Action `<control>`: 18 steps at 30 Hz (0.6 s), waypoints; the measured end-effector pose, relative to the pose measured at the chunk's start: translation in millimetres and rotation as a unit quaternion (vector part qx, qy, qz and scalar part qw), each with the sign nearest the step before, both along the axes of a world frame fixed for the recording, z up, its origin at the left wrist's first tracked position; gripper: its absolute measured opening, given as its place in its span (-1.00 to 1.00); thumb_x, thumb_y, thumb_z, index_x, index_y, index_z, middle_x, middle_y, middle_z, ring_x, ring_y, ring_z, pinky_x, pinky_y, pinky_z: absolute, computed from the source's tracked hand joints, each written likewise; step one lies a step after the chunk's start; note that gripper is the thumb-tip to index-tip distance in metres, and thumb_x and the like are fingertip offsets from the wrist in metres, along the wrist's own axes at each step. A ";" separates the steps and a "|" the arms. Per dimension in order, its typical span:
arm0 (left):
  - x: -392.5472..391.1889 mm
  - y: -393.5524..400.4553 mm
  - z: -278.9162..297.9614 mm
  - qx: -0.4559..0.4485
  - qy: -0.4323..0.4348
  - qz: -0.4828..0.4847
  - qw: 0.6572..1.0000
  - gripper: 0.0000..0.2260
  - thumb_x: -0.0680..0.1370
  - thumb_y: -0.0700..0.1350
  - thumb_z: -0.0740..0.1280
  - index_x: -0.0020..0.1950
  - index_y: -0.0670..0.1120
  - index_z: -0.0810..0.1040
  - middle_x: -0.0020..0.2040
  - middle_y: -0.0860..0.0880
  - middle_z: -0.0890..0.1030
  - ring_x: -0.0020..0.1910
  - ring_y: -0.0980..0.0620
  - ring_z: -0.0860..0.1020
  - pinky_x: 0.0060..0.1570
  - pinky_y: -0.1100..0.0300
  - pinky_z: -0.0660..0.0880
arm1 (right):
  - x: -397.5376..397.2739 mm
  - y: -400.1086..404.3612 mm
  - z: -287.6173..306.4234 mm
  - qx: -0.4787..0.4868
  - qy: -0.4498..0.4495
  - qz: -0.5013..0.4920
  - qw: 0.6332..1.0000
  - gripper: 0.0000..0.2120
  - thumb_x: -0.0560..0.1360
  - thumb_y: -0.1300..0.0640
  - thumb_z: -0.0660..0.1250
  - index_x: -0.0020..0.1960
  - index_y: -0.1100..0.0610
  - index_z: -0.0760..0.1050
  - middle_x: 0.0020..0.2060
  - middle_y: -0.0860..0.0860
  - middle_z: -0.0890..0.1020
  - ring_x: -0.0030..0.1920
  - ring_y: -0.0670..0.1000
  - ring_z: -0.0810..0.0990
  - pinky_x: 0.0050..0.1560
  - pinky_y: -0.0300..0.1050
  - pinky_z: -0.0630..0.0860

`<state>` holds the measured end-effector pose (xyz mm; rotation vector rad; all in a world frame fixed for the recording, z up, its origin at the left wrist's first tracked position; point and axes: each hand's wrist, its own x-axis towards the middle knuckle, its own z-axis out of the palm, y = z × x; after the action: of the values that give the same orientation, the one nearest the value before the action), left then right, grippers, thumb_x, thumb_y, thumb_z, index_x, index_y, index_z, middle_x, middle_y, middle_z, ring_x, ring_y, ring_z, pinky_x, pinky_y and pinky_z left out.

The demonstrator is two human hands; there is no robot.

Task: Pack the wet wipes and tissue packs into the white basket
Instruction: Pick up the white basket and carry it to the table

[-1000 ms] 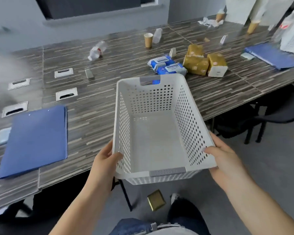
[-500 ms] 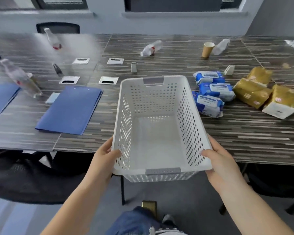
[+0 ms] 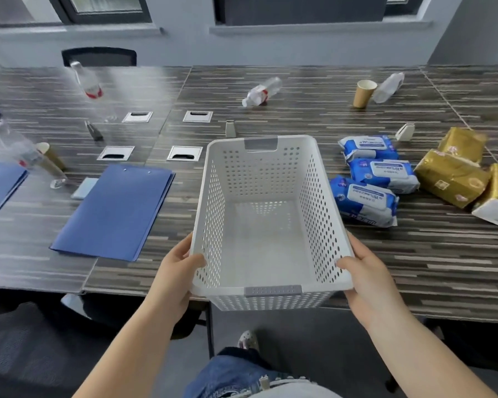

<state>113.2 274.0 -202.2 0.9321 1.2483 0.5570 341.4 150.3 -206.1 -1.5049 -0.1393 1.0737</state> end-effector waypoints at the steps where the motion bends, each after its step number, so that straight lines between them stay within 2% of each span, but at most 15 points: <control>1: 2.4 12.3 -0.8 0.000 0.001 -0.002 1.000 -0.46 0.48 -0.43 0.12 0.28 0.07 0.54 0.01 -0.04 0.71 -0.06 -0.11 0.65 -0.21 0.08 0.59 | 1.4 11.0 -0.5 0.000 -0.005 -0.002 1.000 -0.40 0.51 0.49 0.06 0.39 0.00 0.41 0.16 0.01 0.57 0.03 -0.04 0.56 0.11 0.08 0.52; 6: 14.6 72.8 -4.8 0.000 0.006 0.006 1.000 -0.48 0.47 -0.42 0.10 0.26 0.04 0.56 -0.03 -0.06 0.69 -0.12 -0.12 0.62 -0.20 0.06 0.57 | 8.1 58.7 -8.6 -0.017 -0.042 0.002 0.999 -0.40 0.51 0.47 0.10 0.40 -0.05 0.39 0.23 0.00 0.57 0.15 0.02 0.57 0.20 0.14 0.52; 11: 27.5 134.2 -3.2 0.010 0.015 -0.002 1.000 -0.51 0.48 -0.42 0.09 0.18 0.02 0.58 -0.14 -0.04 0.67 -0.18 -0.10 0.58 -0.21 0.09 0.53 | 13.7 114.8 -14.6 -0.023 -0.074 0.012 0.997 -0.39 0.51 0.45 0.11 0.41 -0.06 0.37 0.24 -0.02 0.56 0.18 0.03 0.56 0.21 0.12 0.51; 15: 35.7 175.0 -3.6 0.020 0.022 0.016 0.999 -0.51 0.47 -0.41 0.10 0.18 0.05 0.58 -0.13 -0.04 0.66 -0.23 -0.08 0.58 -0.24 0.13 0.53 | 18.6 149.7 -17.6 -0.037 -0.107 0.040 0.993 -0.39 0.52 0.42 0.13 0.44 -0.09 0.31 0.26 -0.04 0.53 0.20 0.01 0.53 0.21 0.06 0.52; 18: 44.3 202.7 -3.6 0.030 0.022 0.010 0.999 -0.51 0.47 -0.41 0.10 0.19 0.03 0.58 -0.10 -0.04 0.66 -0.22 -0.05 0.58 -0.25 0.16 0.51 | 28.0 178.9 -16.7 -0.047 -0.149 0.076 0.985 -0.40 0.53 0.39 0.13 0.46 -0.09 0.26 0.26 -0.05 0.51 0.23 0.01 0.51 0.12 -0.05 0.53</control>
<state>157.5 476.7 -205.8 0.9877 1.2877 0.5949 369.4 329.2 -222.8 -1.7581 -0.4235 0.9796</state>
